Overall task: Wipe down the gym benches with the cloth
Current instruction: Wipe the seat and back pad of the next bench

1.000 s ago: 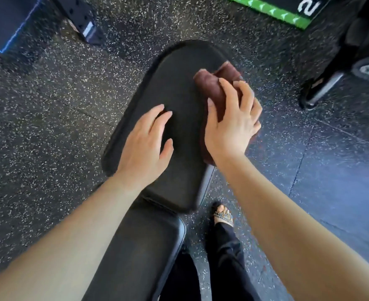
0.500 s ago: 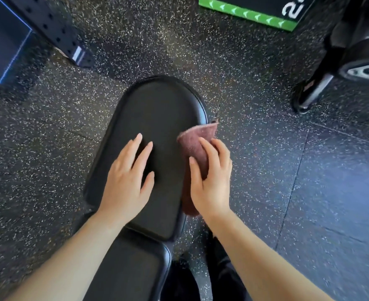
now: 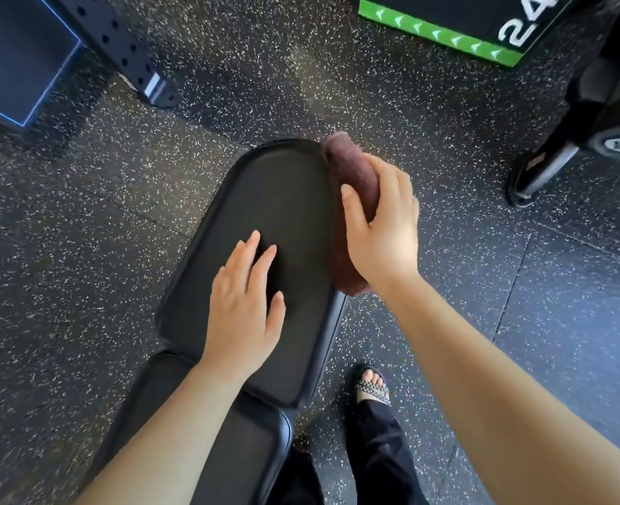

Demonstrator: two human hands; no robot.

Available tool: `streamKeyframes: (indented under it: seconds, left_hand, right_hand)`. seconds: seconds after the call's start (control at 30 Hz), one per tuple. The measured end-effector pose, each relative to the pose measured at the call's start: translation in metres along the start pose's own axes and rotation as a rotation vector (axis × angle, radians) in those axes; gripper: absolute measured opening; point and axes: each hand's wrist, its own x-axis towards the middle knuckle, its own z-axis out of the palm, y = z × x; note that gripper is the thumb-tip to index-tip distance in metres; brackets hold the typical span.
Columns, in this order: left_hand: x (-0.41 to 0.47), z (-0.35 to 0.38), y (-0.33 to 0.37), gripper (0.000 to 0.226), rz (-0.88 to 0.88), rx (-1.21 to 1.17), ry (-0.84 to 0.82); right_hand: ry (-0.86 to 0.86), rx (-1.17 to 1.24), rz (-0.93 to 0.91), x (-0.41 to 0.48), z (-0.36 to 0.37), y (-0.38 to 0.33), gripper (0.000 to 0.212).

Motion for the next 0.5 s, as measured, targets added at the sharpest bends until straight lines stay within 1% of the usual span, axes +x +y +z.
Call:
streamKeyframes:
  seconds: [0.1, 0.2, 0.33, 0.5]
  left_hand:
    - [-0.002, 0.002, -0.007, 0.058, 0.032, -0.005, 0.007]
    - [-0.010, 0.005, -0.017, 0.057, 0.077, -0.012, -0.018]
    - [-0.044, 0.005, -0.045, 0.055, 0.132, -0.030, -0.080]
    - [-0.112, 0.006, -0.083, 0.054, 0.097, -0.065, -0.182]
  right_hand:
    - [0.129, 0.122, 0.094, -0.029, 0.009, 0.008, 0.041]
    - [0.212, 0.147, 0.154, -0.057, 0.021, 0.012, 0.043]
    - [0.315, 0.113, 0.228, -0.104, 0.045, 0.013, 0.043]
    - [0.376, -0.068, 0.233, -0.171, 0.080, 0.016, 0.043]
